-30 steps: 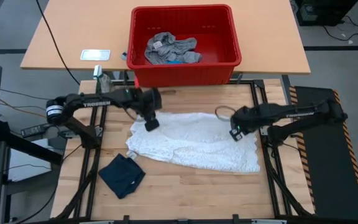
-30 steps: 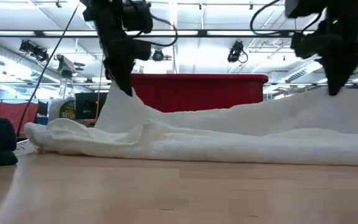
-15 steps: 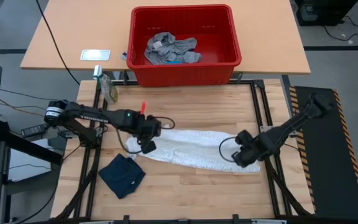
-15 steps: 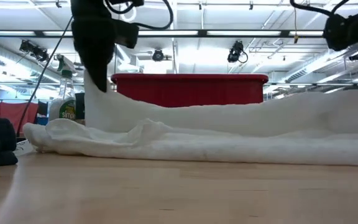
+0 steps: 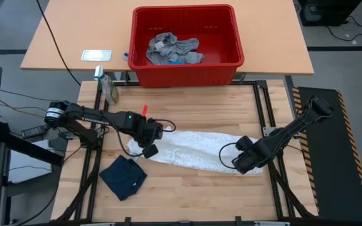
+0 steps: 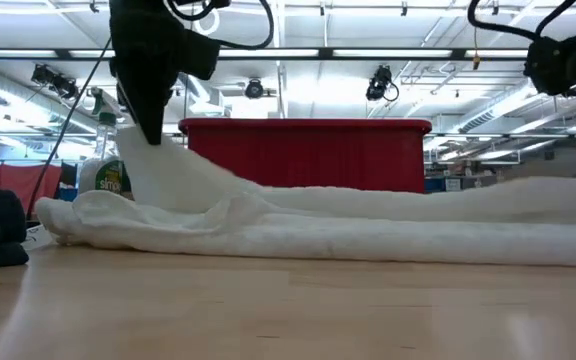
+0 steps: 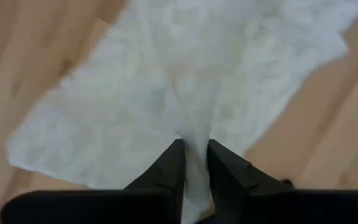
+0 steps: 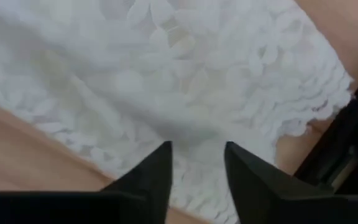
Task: Fold laundry
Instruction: Fold the white dress
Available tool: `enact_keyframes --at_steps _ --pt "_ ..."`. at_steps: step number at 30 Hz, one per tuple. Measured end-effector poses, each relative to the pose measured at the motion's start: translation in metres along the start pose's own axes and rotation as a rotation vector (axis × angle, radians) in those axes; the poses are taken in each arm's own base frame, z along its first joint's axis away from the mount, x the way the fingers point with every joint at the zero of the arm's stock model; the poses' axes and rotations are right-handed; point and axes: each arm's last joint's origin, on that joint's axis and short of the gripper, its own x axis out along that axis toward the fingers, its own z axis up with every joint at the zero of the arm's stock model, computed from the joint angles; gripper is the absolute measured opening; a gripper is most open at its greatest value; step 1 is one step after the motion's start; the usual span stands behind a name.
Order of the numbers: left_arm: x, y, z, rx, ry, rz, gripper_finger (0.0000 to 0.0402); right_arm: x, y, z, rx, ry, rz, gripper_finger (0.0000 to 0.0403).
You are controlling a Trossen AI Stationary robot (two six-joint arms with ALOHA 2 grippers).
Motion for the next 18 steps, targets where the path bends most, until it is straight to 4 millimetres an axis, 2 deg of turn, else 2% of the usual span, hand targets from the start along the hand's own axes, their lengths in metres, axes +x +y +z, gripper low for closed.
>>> enact_keyframes --at_steps 3,7,13,18 --pt "0.000 -0.001 -0.002 -0.015 0.027 -0.022 0.0096 -0.006 -0.004 0.000 0.033 0.027 0.036 0.0198" --pt "0.000 0.002 -0.003 -0.012 0.049 -0.003 0.0125 -0.013 -0.010 0.000 0.055 0.032 0.082 0.0224" --pt "0.001 0.017 0.015 -0.084 -0.056 0.009 0.0143 -0.017 -0.013 0.002 0.045 -0.027 0.110 0.0225" --pt "0.014 0.010 0.042 -0.053 -0.226 -0.073 0.0143 -0.003 -0.011 0.011 -0.026 -0.256 0.088 0.0212"
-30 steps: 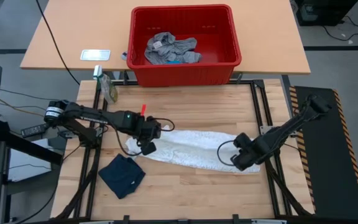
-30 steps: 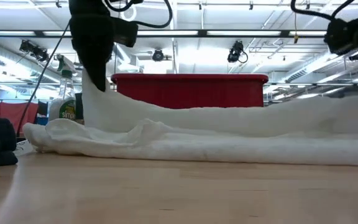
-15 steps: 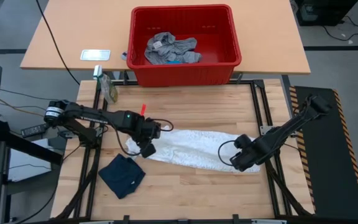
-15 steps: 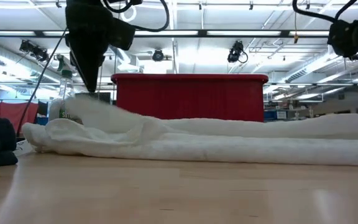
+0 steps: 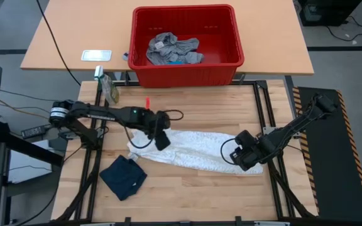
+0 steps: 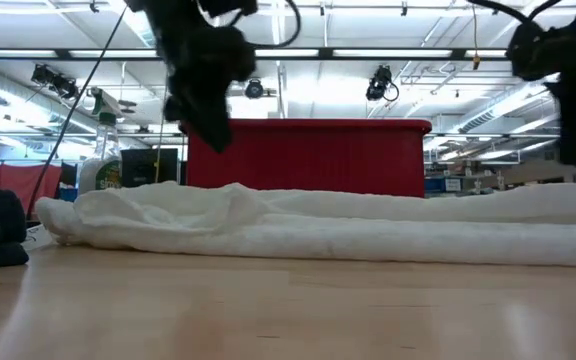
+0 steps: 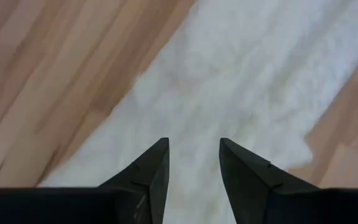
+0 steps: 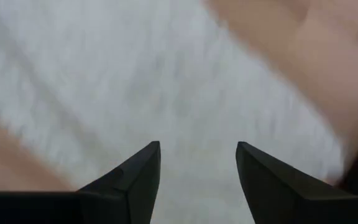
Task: Fold laundry
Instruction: Fold the white dress
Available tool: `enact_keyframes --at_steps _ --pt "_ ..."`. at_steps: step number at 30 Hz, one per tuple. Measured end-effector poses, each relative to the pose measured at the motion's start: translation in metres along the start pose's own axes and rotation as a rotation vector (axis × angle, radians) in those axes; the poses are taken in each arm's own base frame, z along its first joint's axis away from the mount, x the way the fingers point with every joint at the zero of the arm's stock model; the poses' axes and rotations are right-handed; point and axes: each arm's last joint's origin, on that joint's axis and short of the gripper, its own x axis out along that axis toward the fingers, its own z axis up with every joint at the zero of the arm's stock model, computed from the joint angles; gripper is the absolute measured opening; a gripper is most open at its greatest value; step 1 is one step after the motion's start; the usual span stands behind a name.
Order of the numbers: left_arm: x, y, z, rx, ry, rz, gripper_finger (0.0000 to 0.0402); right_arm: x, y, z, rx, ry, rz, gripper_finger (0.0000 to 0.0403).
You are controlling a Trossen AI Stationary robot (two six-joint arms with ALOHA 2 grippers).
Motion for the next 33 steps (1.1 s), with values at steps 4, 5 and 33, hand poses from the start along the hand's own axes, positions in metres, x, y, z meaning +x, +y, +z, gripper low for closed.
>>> enact_keyframes --at_steps 4,5,33 --pt "0.026 -0.004 0.005 -0.028 0.026 -0.029 0.0143 0.017 0.002 0.003 -0.050 -0.083 0.044 0.0207" --pt "0.033 -0.005 0.003 -0.033 0.051 -0.016 0.0143 0.022 0.002 0.002 -0.067 -0.084 0.053 0.0206" --pt "0.110 0.013 0.000 0.179 0.250 -0.040 0.0143 0.075 -0.016 -0.031 0.309 0.125 0.150 0.0155"
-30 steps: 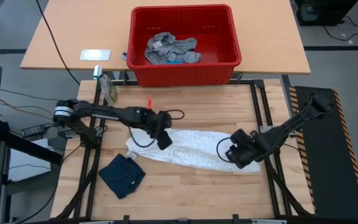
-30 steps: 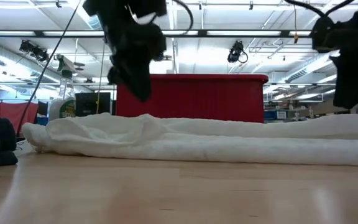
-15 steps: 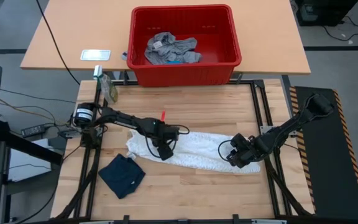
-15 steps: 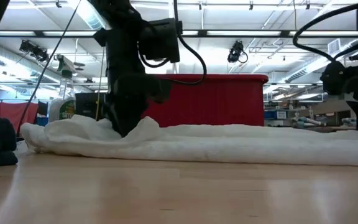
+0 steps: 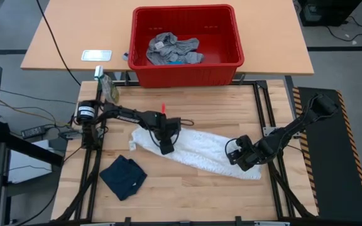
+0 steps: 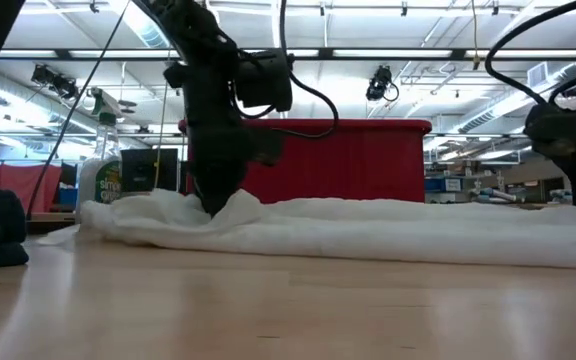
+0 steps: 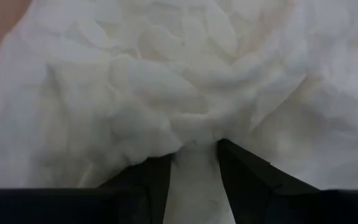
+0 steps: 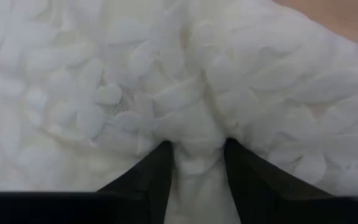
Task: Fold laundry
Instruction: Fold the white dress
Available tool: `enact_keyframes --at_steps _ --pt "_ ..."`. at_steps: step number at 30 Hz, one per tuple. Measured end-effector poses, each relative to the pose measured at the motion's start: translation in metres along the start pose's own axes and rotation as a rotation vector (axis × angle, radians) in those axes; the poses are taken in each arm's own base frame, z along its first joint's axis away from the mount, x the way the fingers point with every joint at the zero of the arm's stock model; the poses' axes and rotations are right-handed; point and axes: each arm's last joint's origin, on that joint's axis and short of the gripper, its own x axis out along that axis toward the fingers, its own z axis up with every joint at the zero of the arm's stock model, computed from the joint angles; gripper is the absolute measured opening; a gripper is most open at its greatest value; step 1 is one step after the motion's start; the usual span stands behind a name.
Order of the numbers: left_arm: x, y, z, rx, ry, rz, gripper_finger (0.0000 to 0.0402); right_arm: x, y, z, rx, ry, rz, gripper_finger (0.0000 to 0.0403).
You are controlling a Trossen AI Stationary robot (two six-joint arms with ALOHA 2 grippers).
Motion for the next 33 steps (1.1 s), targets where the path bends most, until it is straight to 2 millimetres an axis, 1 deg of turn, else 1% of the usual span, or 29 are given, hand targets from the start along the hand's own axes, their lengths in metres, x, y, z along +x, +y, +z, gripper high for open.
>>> enact_keyframes --at_steps 5,9,12,14,17,20,22,24,26,28,29,31,33 --pt "-0.001 0.024 0.012 0.040 -0.076 0.023 0.0143 0.000 0.003 -0.004 0.106 0.047 0.032 0.0143" --pt "-0.006 0.049 0.017 -0.009 -0.086 0.155 0.0144 -0.001 0.013 -0.012 0.263 0.145 0.117 0.0133" --pt "-0.014 0.062 0.023 -0.046 -0.080 0.177 0.0144 0.002 0.022 -0.017 0.306 0.178 0.173 0.0124" --pt "-0.021 0.065 0.028 -0.054 -0.078 0.180 0.0144 0.005 0.034 -0.023 0.310 0.222 0.191 0.0118" --pt "-0.034 0.064 0.036 -0.054 -0.067 0.180 0.0144 0.012 0.061 -0.036 0.292 0.310 0.242 0.0115" --pt "-0.047 0.055 0.043 -0.033 -0.064 0.165 0.0144 0.019 0.098 -0.050 0.251 0.342 0.288 0.0115" --pt "-0.055 0.043 0.046 0.010 -0.070 0.126 0.0144 0.020 0.124 -0.059 0.196 0.348 0.326 0.0115" --pt "-0.062 0.028 0.046 0.068 -0.089 0.089 0.0144 0.016 0.147 -0.064 0.139 0.329 0.373 0.0115" --pt "-0.071 0.011 0.043 0.126 -0.111 0.061 0.0144 0.004 0.166 -0.066 0.092 0.299 0.426 0.0115" --pt "-0.082 -0.007 0.037 0.176 -0.137 0.043 0.0144 -0.010 0.177 -0.065 0.023 0.254 0.451 0.0115" --pt "-0.087 -0.017 0.034 0.201 -0.153 0.032 0.0144 -0.018 0.180 -0.064 -0.035 0.227 0.452 0.0115" --pt "-0.098 -0.039 0.027 0.232 -0.193 0.003 0.0144 -0.037 0.184 -0.059 -0.173 0.178 0.472 0.0115" --pt "-0.109 -0.065 0.019 0.274 -0.246 -0.038 0.0144 -0.054 0.184 -0.054 -0.325 0.118 0.484 0.0115"
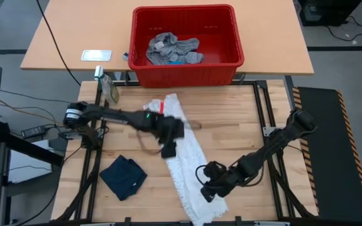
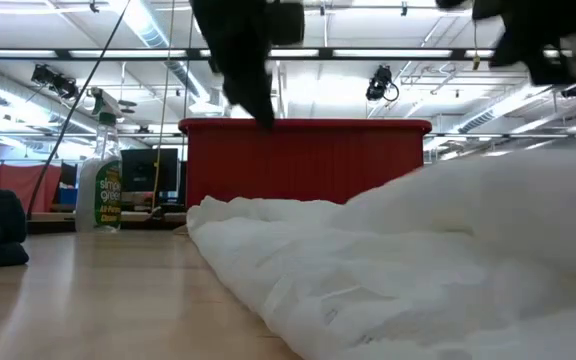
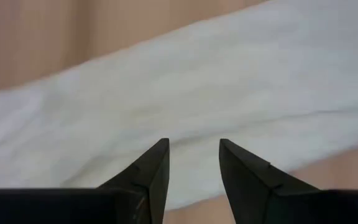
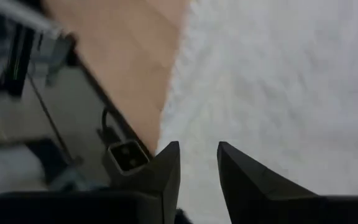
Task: Fold laundry
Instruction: Fold the white dress
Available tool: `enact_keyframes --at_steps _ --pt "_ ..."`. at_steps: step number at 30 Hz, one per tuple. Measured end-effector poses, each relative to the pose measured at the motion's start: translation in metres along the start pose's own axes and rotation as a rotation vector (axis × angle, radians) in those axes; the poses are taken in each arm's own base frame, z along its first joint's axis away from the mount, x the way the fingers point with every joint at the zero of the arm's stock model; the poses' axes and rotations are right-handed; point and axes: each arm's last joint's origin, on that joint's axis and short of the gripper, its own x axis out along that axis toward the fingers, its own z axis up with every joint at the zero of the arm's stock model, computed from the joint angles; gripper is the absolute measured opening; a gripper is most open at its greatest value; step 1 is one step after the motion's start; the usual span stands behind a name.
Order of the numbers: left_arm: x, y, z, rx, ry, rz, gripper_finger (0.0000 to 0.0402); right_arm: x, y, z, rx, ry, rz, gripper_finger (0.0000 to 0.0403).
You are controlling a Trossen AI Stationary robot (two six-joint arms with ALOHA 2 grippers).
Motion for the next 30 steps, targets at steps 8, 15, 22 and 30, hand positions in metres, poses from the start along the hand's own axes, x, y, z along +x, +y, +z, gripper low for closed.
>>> enact_keyframes --at_steps 8,15,22,30 --pt "0.011 -0.114 -0.011 0.177 -0.158 -0.016 0.0144 -0.015 -0.006 -0.004 -0.641 0.056 -0.087 0.0123" --pt "0.047 -0.193 -0.031 0.088 -0.275 -0.119 0.0175 -0.011 -0.005 -0.038 -1.163 0.111 -0.052 0.0187" --pt "0.060 -0.248 -0.066 0.119 -0.278 -0.201 0.0238 -0.004 -0.011 -0.065 -1.468 0.116 -0.055 0.0285" --pt "0.093 -0.246 -0.076 0.195 -0.230 -0.099 0.0249 0.022 -0.021 -0.084 -1.500 0.148 -0.068 0.0328"
